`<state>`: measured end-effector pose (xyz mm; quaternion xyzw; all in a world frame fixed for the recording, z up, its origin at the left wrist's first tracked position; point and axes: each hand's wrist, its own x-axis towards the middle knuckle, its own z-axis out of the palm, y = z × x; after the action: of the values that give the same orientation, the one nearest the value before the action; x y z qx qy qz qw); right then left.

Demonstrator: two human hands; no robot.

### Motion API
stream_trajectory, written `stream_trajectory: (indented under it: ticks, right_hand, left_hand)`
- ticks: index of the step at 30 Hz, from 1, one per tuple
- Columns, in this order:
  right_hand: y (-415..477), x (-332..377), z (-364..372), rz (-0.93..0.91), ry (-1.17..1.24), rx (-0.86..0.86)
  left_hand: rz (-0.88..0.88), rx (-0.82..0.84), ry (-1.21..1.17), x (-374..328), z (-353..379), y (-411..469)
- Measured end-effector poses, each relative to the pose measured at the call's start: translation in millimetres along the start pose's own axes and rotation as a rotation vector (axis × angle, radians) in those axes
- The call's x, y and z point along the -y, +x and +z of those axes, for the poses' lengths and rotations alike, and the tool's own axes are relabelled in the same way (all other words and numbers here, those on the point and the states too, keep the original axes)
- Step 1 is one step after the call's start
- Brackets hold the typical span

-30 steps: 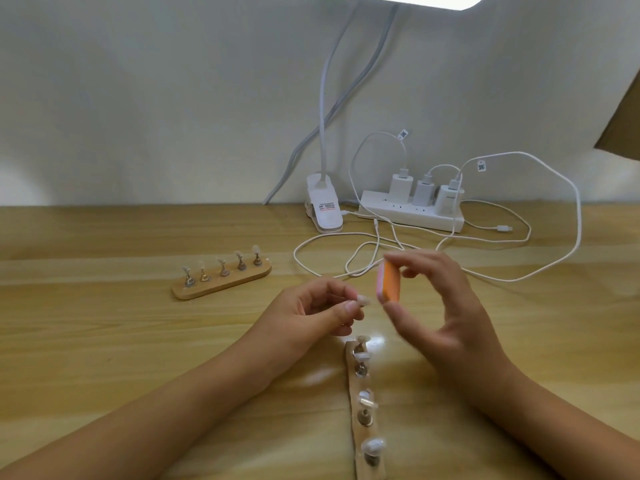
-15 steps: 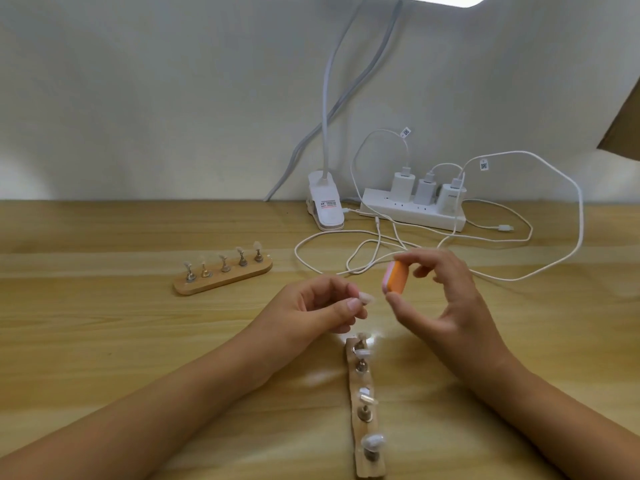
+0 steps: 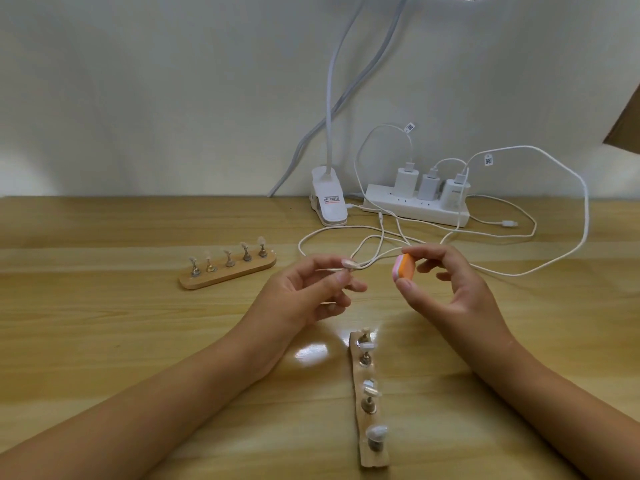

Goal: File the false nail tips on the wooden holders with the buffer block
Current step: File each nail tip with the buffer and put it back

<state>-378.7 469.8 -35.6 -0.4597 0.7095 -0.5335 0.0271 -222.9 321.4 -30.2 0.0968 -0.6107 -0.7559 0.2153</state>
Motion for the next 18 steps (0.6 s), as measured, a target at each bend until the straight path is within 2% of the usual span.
stream_trajectory:
  ticks: [3,6,9,13,18]
  right_hand:
    - [1,1,-1,0.014,0.036,-0.003]
    - [2,1,-2,0.046,0.078,-0.011]
    - [4,-1,-2,0.070,0.109,-0.014]
    - [5,-4,-2,0.096,0.127,-0.008]
    - [6,-7,-2,0.124,0.143,0.013]
  left_hand:
    - [0.000,-0.066,-0.093,0,-1,0]
    - [0.033,-0.080,-0.023,-3,0,-3]
    - [0.092,-0.034,0.187,-10,-3,-6]
    - [0.185,0.163,0.571,-16,-8,-11]
    - [0.303,0.299,0.803,-10,-6,-14]
